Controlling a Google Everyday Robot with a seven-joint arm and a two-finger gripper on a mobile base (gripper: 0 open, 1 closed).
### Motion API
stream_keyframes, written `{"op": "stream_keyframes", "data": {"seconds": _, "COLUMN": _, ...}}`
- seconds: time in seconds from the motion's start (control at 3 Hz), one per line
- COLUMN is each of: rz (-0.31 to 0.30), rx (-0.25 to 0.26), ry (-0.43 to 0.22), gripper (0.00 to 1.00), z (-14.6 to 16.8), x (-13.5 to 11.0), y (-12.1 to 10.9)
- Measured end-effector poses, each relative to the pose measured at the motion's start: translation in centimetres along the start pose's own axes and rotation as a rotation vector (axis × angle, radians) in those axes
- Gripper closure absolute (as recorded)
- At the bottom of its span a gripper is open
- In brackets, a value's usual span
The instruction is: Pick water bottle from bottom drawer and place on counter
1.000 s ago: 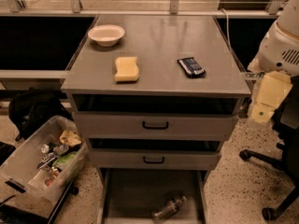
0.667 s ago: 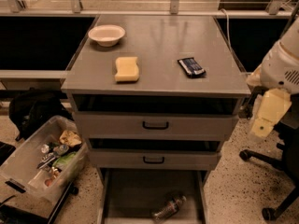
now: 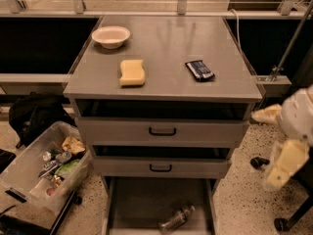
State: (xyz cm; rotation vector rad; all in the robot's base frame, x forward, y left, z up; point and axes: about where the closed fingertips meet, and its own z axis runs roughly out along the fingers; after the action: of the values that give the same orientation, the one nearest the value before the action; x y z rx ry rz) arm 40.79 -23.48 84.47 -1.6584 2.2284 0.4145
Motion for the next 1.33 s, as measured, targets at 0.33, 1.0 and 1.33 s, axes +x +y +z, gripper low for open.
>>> {"op": "stream_keyframes", "data": {"seconds": 0.33, "rz": -0.021, "rx": 0.032, "ry": -0.110, "gripper": 0.00, "z": 2.1, "x": 3.7, "y": 2.8}}
{"op": "stream_keyframes", "data": {"seconds": 1.0, "rz": -0.035, "rx": 0.021, "ry": -0.173, "gripper": 0.00, "z": 3.9, "x": 10.4, "y": 7.1}}
{"op": "stream_keyframes", "data": {"seconds": 1.33, "rz": -0.026, "rx": -0.016, "ry": -0.177, "gripper": 0.00, "z": 6.8, "x": 11.5, "y": 7.2}}
